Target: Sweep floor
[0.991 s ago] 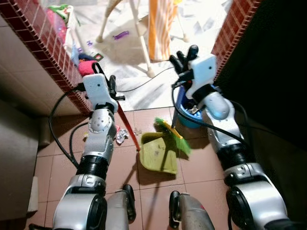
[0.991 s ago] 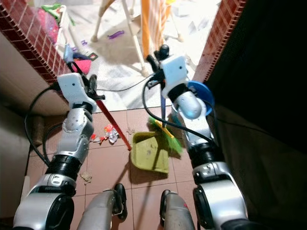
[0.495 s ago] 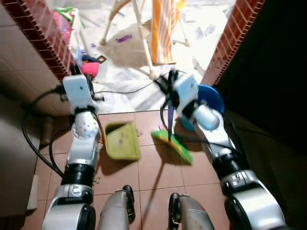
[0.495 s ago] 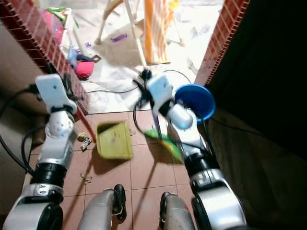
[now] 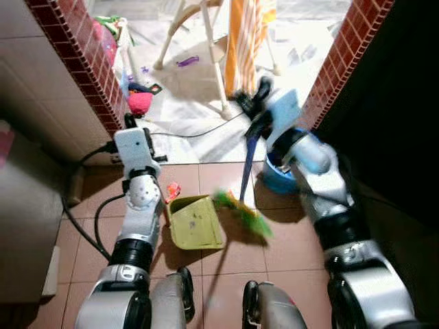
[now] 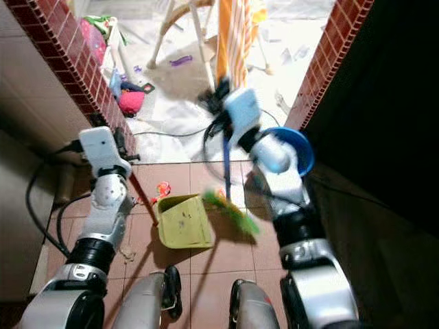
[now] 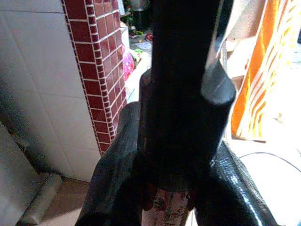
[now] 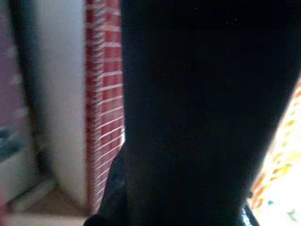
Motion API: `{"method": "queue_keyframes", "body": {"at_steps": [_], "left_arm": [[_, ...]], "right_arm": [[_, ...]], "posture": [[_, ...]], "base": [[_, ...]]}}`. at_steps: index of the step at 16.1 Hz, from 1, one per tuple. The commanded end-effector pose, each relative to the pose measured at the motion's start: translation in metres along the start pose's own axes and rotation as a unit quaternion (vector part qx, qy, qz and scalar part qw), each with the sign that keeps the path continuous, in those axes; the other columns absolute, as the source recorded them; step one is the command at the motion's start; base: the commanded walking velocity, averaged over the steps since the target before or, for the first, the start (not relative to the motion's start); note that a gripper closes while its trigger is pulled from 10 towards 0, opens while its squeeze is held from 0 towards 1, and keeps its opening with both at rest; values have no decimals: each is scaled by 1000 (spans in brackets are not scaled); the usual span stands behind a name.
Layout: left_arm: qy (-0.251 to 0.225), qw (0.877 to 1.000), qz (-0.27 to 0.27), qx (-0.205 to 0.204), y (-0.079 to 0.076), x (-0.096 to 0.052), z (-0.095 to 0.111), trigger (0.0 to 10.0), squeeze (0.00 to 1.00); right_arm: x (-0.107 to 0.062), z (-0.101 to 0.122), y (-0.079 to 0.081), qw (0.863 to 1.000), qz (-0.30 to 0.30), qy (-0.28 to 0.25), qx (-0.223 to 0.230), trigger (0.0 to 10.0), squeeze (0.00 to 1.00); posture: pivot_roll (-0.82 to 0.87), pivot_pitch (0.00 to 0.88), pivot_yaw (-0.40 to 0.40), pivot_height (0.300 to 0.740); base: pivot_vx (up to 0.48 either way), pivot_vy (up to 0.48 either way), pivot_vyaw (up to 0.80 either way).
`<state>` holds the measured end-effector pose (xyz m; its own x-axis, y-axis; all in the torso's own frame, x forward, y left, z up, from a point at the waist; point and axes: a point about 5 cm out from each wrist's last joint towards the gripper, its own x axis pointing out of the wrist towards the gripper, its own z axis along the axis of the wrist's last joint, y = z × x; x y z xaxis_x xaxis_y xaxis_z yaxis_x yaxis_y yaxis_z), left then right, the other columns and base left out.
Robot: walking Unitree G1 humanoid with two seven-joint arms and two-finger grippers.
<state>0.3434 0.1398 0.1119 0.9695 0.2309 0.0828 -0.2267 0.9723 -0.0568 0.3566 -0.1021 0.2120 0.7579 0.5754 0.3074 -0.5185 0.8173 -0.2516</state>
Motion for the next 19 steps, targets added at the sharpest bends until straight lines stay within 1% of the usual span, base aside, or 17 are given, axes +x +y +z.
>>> {"method": "queue_keyframes", "body": {"at_steps": [1, 2, 3, 4, 5, 6, 7, 9, 10, 11, 12, 13, 14, 16, 18, 19], "left_arm": [[78, 997, -9, 6, -4, -14, -32, 10000, 0], [86, 996, -8, 4, -4, -13, -35, 10000, 0], [90, 996, -6, 3, -3, -14, -36, 10000, 0], [95, 995, -2, 2, -3, -14, -38, 10000, 0], [96, 995, -2, 2, -4, -13, -38, 10000, 0], [96, 995, -3, 2, -4, -13, -39, 10000, 0], [97, 995, -3, 2, -4, -13, -39, 10000, 0], [99, 995, -3, 1, -4, -14, -40, 10000, 0], [99, 995, -3, 1, -4, -14, -40, 10000, 0], [100, 995, -4, 0, -4, -14, -41, 10000, 0], [103, 995, -2, -3, -4, -14, -42, 10000, 0], [111, 994, 2, -12, -3, -14, -44, 10000, 0], [123, 992, 1, -37, -4, -14, -45, 10000, 0], [134, 989, -10, -59, -8, -14, -46, 10000, 0], [145, 983, -38, -104, -18, -15, -45, 10000, 0], [150, 980, -50, -117, -22, -15, -45, 10000, 0]], "right_arm": [[7, 30, -15, 997, -40, -60, -27, 10000, 0], [7, 32, -24, 996, -68, -56, -35, 10000, 0], [6, 29, -25, 996, -70, -48, -36, 10000, 0], [4, 17, -23, 996, -74, -26, -39, 10000, 0], [1, 0, -11, 997, -65, 3, -35, 10000, 0], [-1, -8, -4, 998, -60, 15, -26, 10000, 0], [-3, -27, 14, 998, -45, 47, 12, 10000, 0], [-7, -46, 40, 995, -13, 81, 65, 10000, 0], [-8, -49, 50, 993, 5, 87, 84, 10000, 0], [-8, -46, 61, 991, 31, 79, 103, 10000, 0], [-7, -43, 64, 990, 41, 72, 114, 10000, 0], [-5, -37, 62, 989, 38, 58, 131, 10000, 0], [-1, -25, 51, 988, 22, 34, 150, 10000, 0], [1, -15, 41, 986, -1, 13, 163, 10000, 0], [4, 2, 28, 980, -31, -19, 194, 10000, 0], [4, 8, 24, 979, -37, -27, 200, 10000, 0]], "posture": [[-69, 170, 8, 740], [-72, 169, 9, 740], [-72, 169, 9, 740], [-72, 169, 9, 740], [-72, 169, 9, 740], [-67, 170, 8, 740], [-65, 171, 7, 740], [-55, 172, 6, 740], [-55, 172, 6, 740], [-58, 175, 6, 740], [-58, 175, 6, 740], [-58, 175, 6, 740], [-71, 175, 4, 740], [-76, 173, 4, 740], [-85, 168, 4, 740], [-88, 165, 4, 740]], "base": [[0, 0, 0], [0, 0, 0], [0, 0, 0], [0, 0, 0], [0, 0, 0], [0, 0, 0], [0, 0, 0], [0, 0, 0], [0, 0, 0], [0, 0, 0], [0, 0, 0], [0, 0, 0], [0, 0, 0], [0, 0, 0], [0, 0, 0], [0, 0, 0]]}}
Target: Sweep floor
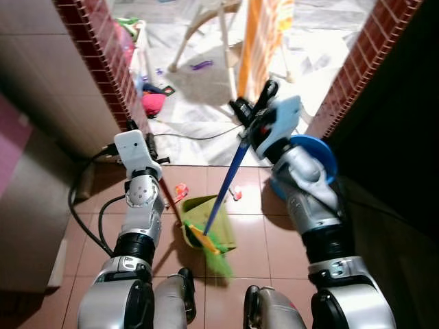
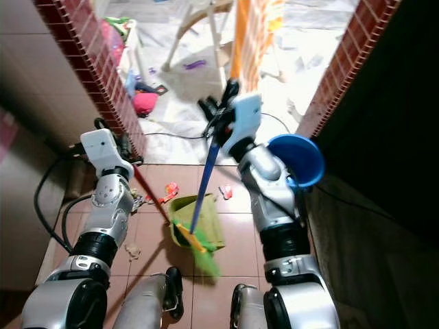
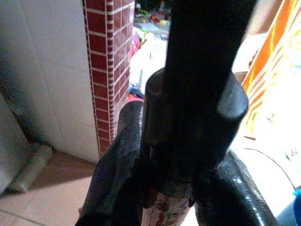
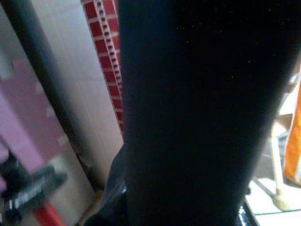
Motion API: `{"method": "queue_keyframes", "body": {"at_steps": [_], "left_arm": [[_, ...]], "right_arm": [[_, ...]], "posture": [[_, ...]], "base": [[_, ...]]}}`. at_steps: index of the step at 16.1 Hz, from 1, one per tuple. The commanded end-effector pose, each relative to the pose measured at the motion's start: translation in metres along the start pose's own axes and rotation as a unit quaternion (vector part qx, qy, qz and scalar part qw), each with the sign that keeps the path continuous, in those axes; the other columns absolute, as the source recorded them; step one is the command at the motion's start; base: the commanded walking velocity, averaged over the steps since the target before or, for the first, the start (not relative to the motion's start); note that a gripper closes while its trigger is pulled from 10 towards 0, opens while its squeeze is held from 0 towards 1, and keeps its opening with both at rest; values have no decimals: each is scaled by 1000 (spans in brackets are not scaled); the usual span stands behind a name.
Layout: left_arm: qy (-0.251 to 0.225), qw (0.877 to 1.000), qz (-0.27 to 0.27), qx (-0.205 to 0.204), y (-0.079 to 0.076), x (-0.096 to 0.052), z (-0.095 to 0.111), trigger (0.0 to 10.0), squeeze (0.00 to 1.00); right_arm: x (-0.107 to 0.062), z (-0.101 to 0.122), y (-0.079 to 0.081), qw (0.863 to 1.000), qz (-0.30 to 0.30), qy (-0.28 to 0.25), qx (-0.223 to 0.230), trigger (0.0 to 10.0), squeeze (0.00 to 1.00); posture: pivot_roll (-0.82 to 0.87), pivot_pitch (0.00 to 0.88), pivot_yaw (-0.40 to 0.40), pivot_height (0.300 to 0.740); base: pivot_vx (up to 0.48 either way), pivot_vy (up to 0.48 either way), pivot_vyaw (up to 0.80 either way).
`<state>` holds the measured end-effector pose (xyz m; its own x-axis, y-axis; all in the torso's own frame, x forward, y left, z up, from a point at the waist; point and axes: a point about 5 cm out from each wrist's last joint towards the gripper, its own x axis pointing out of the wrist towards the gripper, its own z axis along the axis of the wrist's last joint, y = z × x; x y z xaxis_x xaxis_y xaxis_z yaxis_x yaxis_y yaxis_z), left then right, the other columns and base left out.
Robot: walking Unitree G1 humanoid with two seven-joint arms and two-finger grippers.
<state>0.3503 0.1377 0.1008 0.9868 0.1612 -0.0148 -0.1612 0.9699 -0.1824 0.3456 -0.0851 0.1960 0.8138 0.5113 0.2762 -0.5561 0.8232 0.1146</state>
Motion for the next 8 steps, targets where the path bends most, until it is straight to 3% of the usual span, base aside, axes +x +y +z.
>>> {"method": "queue_keyframes", "body": {"at_steps": [1, 3, 7, 8], "left_arm": [[97, 993, -31, -57, -19, -17, -37, 10000, 0], [83, 995, -34, -52, -19, -16, -32, 10000, 0], [74, 995, -32, -59, -14, -13, -26, 10000, 0], [76, 995, -32, -59, -10, -12, -26, 10000, 0]], "right_arm": [[6, 22, 6, 999, 6, -49, 9, 10000, 0], [4, 38, -1, 996, -11, -71, -45, 10000, 0], [10, 73, -12, 989, -42, -120, -71, 10000, 0], [13, 89, -22, 984, -70, -131, -99, 10000, 0]], "posture": [[-90, 159, 2, 740], [-92, 151, 0, 740], [-90, 123, 8, 740], [-89, 104, 13, 740]], "base": [[0, 0, 0], [0, 0, 0], [0, 0, 0], [0, 0, 0]]}}
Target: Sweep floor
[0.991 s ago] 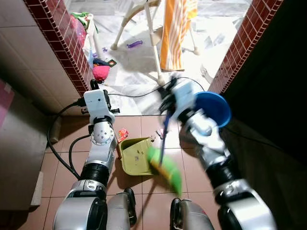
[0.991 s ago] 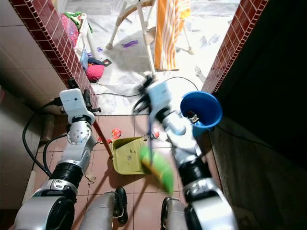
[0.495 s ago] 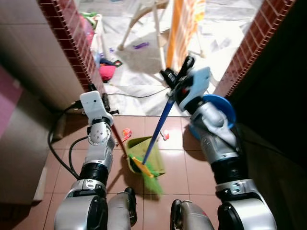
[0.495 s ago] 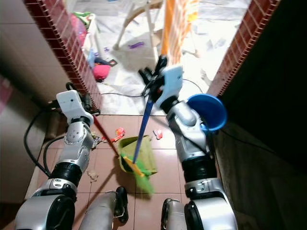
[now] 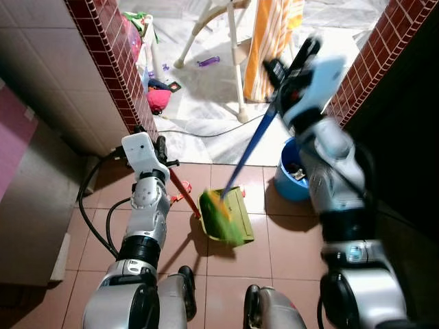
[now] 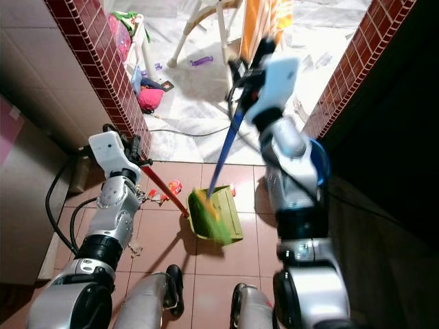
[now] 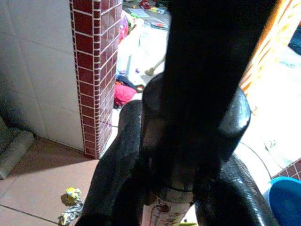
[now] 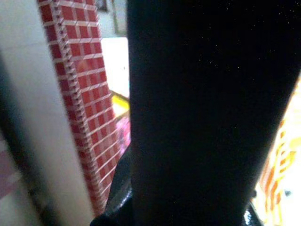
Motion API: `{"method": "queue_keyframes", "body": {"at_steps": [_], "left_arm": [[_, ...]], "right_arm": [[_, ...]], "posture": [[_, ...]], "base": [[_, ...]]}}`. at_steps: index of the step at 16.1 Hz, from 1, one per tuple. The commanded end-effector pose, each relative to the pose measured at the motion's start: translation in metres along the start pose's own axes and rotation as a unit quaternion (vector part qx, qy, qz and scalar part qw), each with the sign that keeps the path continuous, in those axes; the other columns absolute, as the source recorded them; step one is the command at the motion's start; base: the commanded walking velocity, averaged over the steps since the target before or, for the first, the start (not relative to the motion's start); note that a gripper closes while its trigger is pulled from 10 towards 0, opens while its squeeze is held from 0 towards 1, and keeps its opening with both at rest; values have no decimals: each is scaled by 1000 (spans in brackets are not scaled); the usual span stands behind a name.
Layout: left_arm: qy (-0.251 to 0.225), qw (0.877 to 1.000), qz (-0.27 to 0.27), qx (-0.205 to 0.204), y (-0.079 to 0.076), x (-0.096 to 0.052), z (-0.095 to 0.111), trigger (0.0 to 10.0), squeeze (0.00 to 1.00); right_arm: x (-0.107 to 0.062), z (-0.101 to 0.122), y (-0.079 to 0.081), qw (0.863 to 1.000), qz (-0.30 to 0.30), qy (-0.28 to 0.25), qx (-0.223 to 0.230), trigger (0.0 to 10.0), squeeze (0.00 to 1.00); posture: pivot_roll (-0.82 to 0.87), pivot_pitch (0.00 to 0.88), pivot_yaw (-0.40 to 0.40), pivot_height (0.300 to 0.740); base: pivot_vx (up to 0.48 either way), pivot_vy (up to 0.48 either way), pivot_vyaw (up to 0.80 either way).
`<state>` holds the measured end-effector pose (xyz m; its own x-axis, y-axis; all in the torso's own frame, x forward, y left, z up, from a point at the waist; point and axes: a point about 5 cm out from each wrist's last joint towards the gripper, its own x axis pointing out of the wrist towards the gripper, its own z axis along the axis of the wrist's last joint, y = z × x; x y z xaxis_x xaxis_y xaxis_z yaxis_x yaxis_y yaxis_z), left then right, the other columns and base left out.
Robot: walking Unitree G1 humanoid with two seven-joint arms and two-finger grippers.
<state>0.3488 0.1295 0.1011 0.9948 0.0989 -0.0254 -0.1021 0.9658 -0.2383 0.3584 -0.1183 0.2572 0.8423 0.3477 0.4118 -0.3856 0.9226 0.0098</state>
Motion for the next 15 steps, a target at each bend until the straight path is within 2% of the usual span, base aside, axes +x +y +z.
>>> {"method": "queue_keyframes", "body": {"at_steps": [1, 2, 4, 5, 7, 8, 9, 10, 11, 12, 14, 15], "left_arm": [[66, 997, -1, -33, 0, -9, -26, 10000, 0], [67, 997, -2, -36, 1, -9, -26, 10000, 0], [58, 998, -10, -34, 1, -10, -24, 10000, 0], [50, 998, -10, -29, 2, -9, -20, 10000, 0], [29, 999, -21, -25, 3, -9, -9, 10000, 0], [11, 999, -34, -15, 3, -10, 0, 10000, 0], [3, 999, -44, -26, 2, -11, 6, 10000, 0], [-5, 998, -55, -20, 2, -12, 10, 10000, 0], [-11, 998, -61, -14, 2, -14, 13, 10000, 0], [-14, 997, -78, 4, 8, -24, 12, 10000, 0], [0, 995, -94, 17, 12, -35, 8, 10000, 0], [3, 994, -105, 27, 11, -42, 8, 10000, 0]], "right_arm": [[8, 28, -1, 998, -5, -60, -21, 10000, 0], [8, 38, -10, 996, -23, -80, -27, 10000, 0], [5, 38, -19, 995, -41, -81, -46, 10000, 0], [1, 35, -27, 992, -57, -73, -84, 10000, 0], [-11, 20, -34, 984, -75, -37, -159, 10000, 0], [-25, 1, -41, 979, -101, 1, -178, 10000, 0], [-33, -8, -45, 971, -115, 21, -209, 10000, 0], [-41, -17, -48, 966, -129, 37, -221, 10000, 0], [-46, -23, -48, 969, -122, 45, -210, 10000, 0], [-62, -44, -46, 971, -154, 91, -155, 10000, 0], [-71, -54, -34, 969, -138, 108, -174, 10000, 0], [-77, -61, -27, 971, -131, 119, -159, 10000, 0]], "posture": [[-88, 96, 16, 740], [-89, 83, 20, 740], [-91, 60, 25, 740], [-93, 56, 28, 740], [-96, 54, 32, 740], [-91, 55, 31, 740], [-84, 64, 31, 740], [-79, 67, 32, 740], [-76, 70, 32, 740], [-67, 80, 30, 740], [-62, 97, 37, 740], [-56, 99, 40, 740]], "base": [[0, 0, 0], [0, 0, 0], [0, 0, 0], [0, 0, 0], [0, 0, 0], [0, 0, 0], [0, 0, 0], [0, 0, 0], [0, 0, 0], [0, 0, 0], [0, 0, 0], [0, 0, 0]]}}
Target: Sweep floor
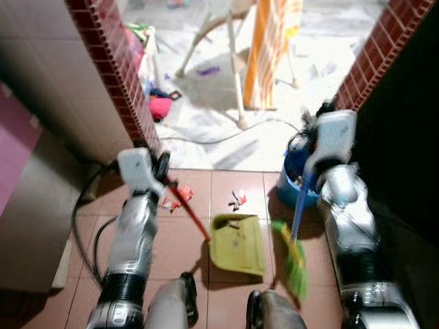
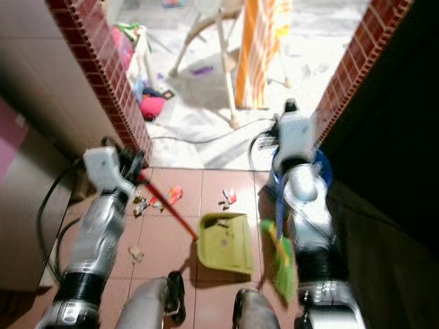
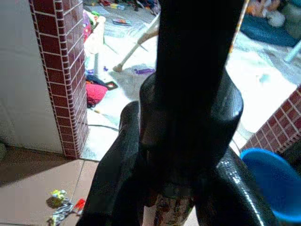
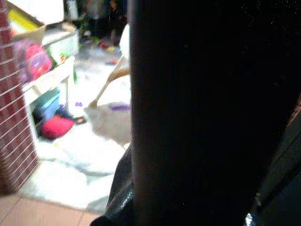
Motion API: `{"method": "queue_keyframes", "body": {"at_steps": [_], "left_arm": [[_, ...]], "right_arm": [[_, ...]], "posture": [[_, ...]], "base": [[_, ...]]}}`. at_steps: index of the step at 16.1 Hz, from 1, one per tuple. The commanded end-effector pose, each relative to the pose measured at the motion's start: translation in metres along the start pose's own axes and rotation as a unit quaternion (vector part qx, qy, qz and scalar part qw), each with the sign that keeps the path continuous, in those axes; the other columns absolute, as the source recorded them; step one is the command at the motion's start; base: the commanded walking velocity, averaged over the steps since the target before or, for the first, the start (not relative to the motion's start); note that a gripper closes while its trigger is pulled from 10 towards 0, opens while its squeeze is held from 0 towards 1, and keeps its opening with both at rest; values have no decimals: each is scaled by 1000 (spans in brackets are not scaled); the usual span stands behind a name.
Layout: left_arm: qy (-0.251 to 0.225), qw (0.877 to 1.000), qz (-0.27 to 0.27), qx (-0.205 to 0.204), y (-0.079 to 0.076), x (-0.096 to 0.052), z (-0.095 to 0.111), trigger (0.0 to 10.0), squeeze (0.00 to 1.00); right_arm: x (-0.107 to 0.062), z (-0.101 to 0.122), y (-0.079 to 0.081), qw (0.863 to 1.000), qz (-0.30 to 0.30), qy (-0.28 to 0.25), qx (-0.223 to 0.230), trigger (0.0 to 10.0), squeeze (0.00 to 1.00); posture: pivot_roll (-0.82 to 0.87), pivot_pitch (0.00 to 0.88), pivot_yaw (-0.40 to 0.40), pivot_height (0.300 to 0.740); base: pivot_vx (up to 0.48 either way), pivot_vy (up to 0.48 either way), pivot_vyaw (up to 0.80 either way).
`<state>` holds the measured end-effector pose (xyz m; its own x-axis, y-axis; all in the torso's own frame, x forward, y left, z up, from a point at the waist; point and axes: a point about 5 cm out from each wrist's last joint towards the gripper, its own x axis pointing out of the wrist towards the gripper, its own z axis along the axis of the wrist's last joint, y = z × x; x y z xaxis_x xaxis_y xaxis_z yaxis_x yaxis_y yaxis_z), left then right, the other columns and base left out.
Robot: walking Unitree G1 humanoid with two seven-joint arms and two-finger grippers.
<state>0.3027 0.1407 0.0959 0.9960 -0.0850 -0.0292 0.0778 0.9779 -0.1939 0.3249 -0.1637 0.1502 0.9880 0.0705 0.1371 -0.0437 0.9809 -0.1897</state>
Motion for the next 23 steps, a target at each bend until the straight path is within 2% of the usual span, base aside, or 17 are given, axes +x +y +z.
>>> {"method": "queue_keyframes", "body": {"at_steps": [1, 3, 4, 6, 8, 14, 17, 23], "left_arm": [[-16, 1000, -24, 11, -7, -3, 11, 10000, 0], [-15, 998, -52, 16, -18, -14, 13, 10000, 0], [-16, 998, -59, 14, -22, -16, 14, 10000, 0], [-17, 998, -64, 15, -26, -17, 16, 10000, 0], [-10, 998, -64, 13, -28, -18, 19, 10000, 0], [-5, 998, -61, 8, -29, -13, 23, 10000, 0], [-1, 998, -57, 3, -30, -13, 23, 10000, 0], [4, 999, -54, -6, -33, -13, 19, 10000, 0]], "right_arm": [[-1, 15, 6, 999, 16, -36, 14, 10000, 0], [-11, 3, 17, 999, 15, -14, 44, 10000, 0], [-12, -1, 19, 999, 10, -3, 40, 10000, 0], [-14, -5, 22, 999, 6, 5, 31, 10000, 0], [-16, -7, 26, 997, 15, 16, 78, 10000, 0], [-12, 2, 31, 995, 26, 3, 101, 10000, 0], [-10, 4, 31, 994, 30, 3, 106, 10000, 0], [0, 5, 18, 996, 17, 7, 91, 10000, 0]], "posture": [[-47, 106, 46, 740], [-37, 118, 50, 740], [-36, 120, 50, 740], [-36, 122, 48, 740], [-36, 125, 48, 740], [-45, 127, 44, 740], [-49, 126, 36, 740], [-58, 119, 32, 740]], "base": [[0, 0, 0], [0, 0, 0], [0, 0, 0], [0, 0, 0], [0, 0, 0], [-230, 0, 0], [-286, 0, 0], [-291, 0, 0]]}}
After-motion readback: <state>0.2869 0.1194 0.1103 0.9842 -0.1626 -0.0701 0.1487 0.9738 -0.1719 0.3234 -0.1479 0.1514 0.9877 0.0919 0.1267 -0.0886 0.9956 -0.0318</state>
